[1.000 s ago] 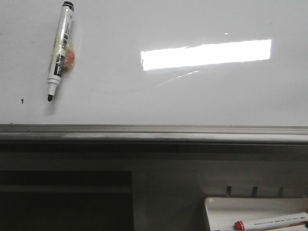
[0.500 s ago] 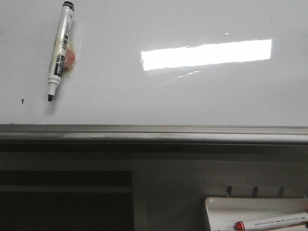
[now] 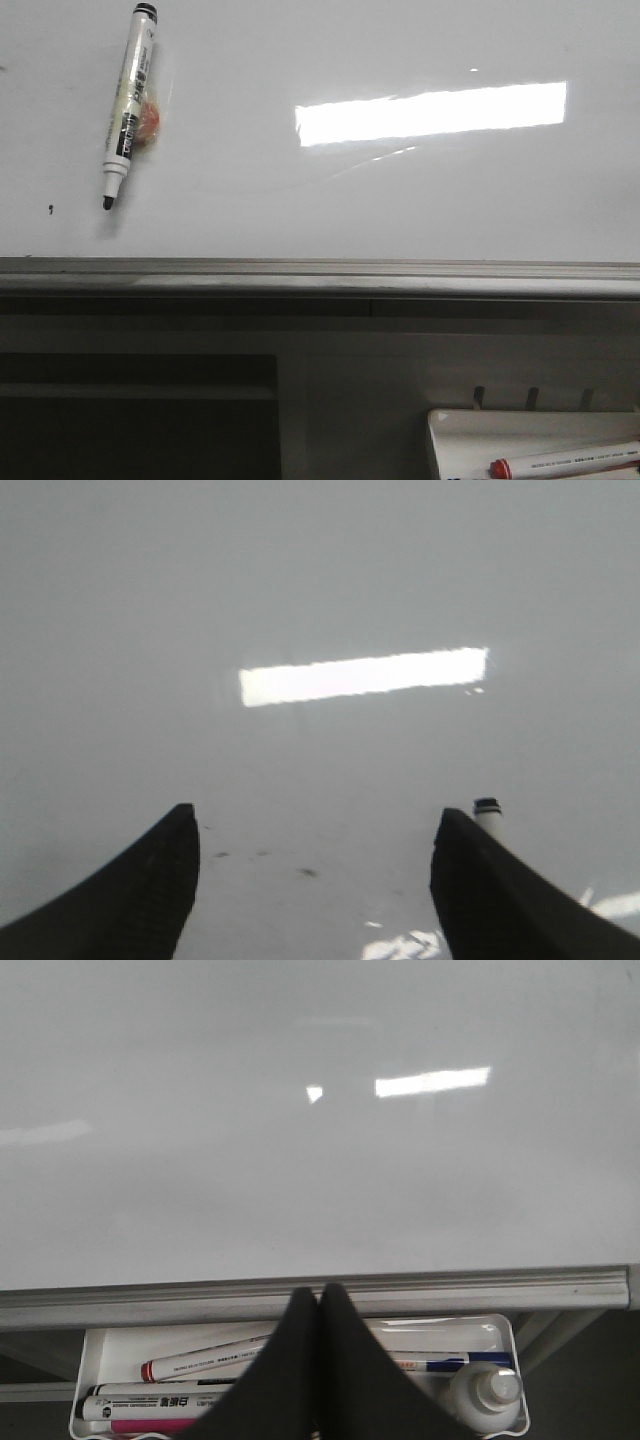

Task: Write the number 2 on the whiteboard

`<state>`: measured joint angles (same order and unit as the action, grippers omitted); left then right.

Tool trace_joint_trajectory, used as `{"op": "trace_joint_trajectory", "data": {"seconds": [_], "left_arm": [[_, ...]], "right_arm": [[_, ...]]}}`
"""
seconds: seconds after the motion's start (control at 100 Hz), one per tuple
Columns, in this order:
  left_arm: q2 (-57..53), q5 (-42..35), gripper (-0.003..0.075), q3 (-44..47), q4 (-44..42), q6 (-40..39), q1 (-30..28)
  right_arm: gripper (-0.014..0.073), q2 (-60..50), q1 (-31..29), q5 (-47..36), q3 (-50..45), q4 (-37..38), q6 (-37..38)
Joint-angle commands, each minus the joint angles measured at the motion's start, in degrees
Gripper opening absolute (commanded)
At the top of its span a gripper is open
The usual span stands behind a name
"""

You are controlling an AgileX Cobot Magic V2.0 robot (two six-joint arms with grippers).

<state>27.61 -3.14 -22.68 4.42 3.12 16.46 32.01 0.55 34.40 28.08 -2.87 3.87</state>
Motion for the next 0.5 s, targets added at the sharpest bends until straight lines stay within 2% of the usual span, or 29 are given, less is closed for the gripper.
{"op": "trace_joint_trajectory", "data": {"seconds": [0.0,0.16,0.35,0.49], "left_arm": [[4.5,-7.0,0.0458,-1.5,0.7,-0.7,5.2],[13.3,-11.9,0.0443,-1.5,0.7,-0.7,13.1],[24.5,-16.4,0.0437,-1.5,6.9,-0.7,18.0],[30.7,-21.7,0.0437,-1.5,7.6,-0.7,21.1]], "right_arm": [[-0.0066,0.6,-0.3,-4.4,1.8,0.7,-0.2],[-0.0066,0.6,-0.3,-4.4,1.8,0.7,-0.2],[-0.0066,0.6,-0.3,-4.4,1.8,0.7,-0.2],[-0.0066,0.6,-0.3,-4.4,1.8,0.7,-0.2]]}}
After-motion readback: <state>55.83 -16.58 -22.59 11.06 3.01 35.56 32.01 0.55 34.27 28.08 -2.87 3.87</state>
